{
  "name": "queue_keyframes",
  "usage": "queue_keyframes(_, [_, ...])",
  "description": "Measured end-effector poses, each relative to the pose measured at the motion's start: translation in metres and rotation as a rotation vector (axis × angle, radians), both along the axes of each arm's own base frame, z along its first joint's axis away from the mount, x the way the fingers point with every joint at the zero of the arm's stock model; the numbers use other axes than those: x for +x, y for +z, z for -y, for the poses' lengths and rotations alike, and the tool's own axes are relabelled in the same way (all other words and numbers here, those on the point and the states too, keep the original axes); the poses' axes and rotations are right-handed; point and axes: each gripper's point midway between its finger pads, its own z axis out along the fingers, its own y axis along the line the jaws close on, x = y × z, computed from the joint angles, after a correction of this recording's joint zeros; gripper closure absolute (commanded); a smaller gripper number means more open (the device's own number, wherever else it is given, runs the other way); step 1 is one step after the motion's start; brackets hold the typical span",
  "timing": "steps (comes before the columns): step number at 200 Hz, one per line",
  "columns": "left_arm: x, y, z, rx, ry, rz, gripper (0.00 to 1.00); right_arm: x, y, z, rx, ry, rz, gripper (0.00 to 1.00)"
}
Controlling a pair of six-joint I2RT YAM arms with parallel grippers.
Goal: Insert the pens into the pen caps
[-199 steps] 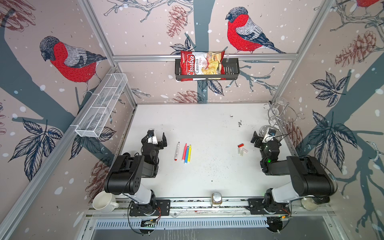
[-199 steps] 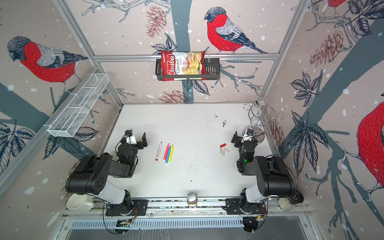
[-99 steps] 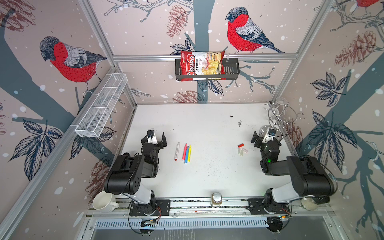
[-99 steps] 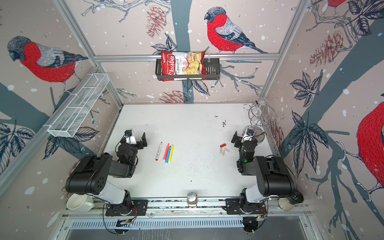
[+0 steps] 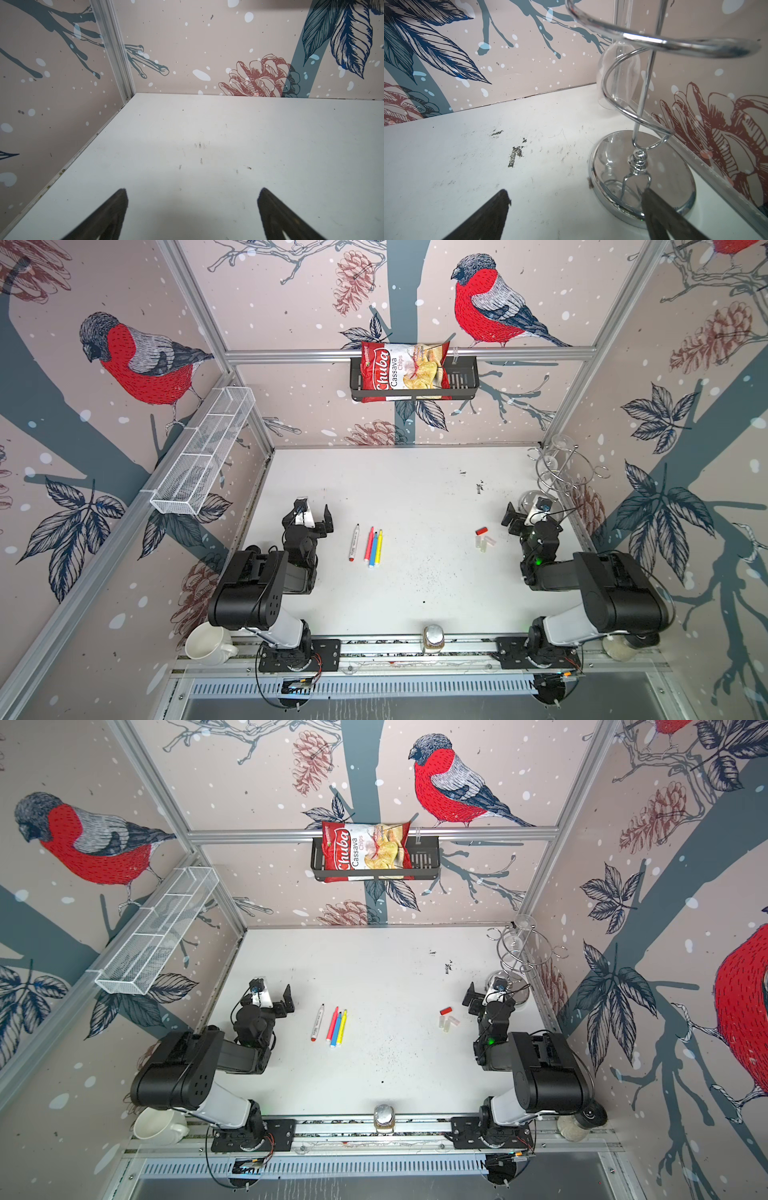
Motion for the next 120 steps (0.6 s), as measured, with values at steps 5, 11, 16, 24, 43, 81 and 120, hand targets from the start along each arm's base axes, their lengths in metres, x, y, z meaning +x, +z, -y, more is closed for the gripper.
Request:
queue_keyframes(5, [0.0, 0.0, 0.0, 0.0, 0.0, 0.0, 0.03, 0.0, 0.0, 0.0, 0.0, 0.0, 0.0, 0.01])
queue_keyframes(11, [0.0, 0.0001, 0.0, 0.0, 0.0, 0.0, 0.03, 0.0, 0.0, 0.0, 0.0, 0.0, 0.0, 0.01])
queue_keyframes(16, [0.0, 0.0001, 0.0, 0.0, 0.0, 0.0, 0.03, 0.0, 0.0, 0.0, 0.0, 0.0, 0.0, 0.0])
queue_keyframes(24, [-0.0001, 0.0, 0.0001, 0.0, 0.0, 0.0, 0.02, 0.0, 0.0, 0.0, 0.0, 0.0, 0.0, 0.01])
queue_keyframes(43, [0.0, -0.0001, 0.0023, 0.001, -0.004, 0.0, 0.02, 0.0, 0.0, 0.0, 0.0, 0.0, 0.0, 0.01])
queue_keyframes(81, [-0.0003, -0.0008, 0.0059, 0.009, 0.002, -0.002, 0.02, 0.0, 0.0, 0.0, 0.0, 0.0, 0.0, 0.0])
queue_keyframes(120, [-0.0035, 0.0032, 0.0053, 0.033, 0.047, 0.003, 0.03, 0.0, 0.0001, -0.0001, 0.0, 0.0, 0.0, 0.0])
